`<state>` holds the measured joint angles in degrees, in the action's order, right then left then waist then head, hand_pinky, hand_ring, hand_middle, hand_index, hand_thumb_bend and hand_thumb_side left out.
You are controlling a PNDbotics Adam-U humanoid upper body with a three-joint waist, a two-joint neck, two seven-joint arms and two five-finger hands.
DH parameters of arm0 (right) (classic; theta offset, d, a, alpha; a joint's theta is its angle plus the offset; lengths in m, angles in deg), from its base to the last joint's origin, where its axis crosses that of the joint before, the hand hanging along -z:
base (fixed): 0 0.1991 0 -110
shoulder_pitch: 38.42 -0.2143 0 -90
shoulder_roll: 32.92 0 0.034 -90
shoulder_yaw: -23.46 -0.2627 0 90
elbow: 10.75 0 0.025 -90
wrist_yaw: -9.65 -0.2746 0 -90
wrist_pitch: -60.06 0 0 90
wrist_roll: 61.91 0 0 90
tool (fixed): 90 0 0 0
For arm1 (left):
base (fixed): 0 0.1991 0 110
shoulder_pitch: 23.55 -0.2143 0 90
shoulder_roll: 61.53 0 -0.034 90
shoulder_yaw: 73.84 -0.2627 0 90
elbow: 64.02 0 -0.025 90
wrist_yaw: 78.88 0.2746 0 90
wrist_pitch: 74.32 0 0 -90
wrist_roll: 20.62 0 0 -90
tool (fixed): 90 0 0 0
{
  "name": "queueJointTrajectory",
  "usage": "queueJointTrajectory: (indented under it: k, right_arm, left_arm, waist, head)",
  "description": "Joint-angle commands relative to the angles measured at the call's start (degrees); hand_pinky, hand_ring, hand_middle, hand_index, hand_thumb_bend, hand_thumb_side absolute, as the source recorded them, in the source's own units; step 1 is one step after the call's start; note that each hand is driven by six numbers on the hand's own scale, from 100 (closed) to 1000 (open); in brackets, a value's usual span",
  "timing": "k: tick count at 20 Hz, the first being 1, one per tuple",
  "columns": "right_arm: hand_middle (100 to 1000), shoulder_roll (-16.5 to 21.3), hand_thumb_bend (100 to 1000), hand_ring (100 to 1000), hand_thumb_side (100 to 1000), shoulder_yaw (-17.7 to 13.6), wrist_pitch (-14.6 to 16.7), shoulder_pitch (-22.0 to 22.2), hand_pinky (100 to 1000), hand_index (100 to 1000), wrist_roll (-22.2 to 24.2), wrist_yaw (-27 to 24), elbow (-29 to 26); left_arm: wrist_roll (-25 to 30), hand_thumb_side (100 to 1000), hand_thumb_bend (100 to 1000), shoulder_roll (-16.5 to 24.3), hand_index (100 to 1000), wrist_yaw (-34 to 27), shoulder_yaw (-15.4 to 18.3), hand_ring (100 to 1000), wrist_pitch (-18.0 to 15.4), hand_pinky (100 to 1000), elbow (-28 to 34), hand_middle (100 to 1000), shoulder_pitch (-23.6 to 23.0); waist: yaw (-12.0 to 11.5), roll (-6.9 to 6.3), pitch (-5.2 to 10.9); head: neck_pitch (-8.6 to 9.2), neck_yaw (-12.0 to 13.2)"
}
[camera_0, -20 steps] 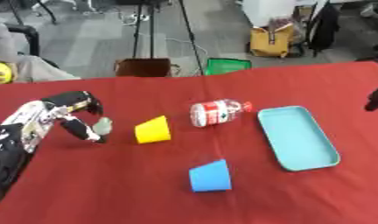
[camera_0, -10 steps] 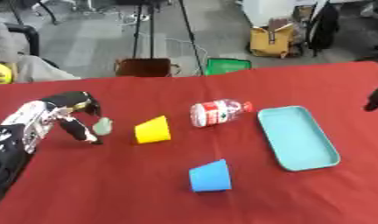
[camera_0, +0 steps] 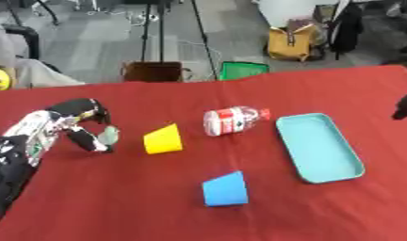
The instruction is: Pick up objects on the table and place them in the box.
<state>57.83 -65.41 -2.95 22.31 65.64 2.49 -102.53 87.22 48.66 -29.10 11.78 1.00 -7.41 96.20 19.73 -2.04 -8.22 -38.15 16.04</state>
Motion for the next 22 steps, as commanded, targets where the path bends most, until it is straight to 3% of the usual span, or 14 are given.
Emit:
queueJointTrajectory:
  k: [1, 12, 17, 22]
  right_arm:
    - [641, 0.49, 212, 613, 459, -0.04, 3.44, -1.21, 602, 736, 3.47, -0.57, -0.36]
    - [640, 0.43, 208, 612, 463, -0.16, 3.46, -1.21, 602, 736, 3.50, -0.61, -0.29]
    - [641, 0.42, 209, 612, 463, -0.24, 3.47, -1.21, 603, 736, 3.48, -0.60, -0.25]
    - [641, 0.40, 210, 611, 463, -0.28, 3.45, -1.19, 603, 735, 3.47, -0.59, -0.26]
  left_arm:
    - [0.62, 364, 660, 1.10, 691, -0.55, 0.32, 672, 0.03, 700, 0.23, 550, 1.30]
    - [0.00, 305, 616, 0.96, 648, 0.33, 0.39, 633, 1.23, 687, -0.19, 517, 1.01]
    - [0.80, 272, 511, 1.02, 573, -1.50, 0.54, 591, 1.72, 648, -0.21, 461, 0.89]
    - [3.31, 286, 482, 1.09, 557, -4.39, 0.61, 582, 1.74, 635, -0.50, 450, 0.78]
  waist:
    - [0.14, 0.15, 0.60]
    - [0.26, 0.16, 0.48]
    - [0.22, 0.20, 0.50]
    - [0.20, 0.21, 0.55]
  head:
    - [0.48, 0.27]
    - [0.57, 0.16]
    - [0.51, 0.12]
    - [0.50, 0.07]
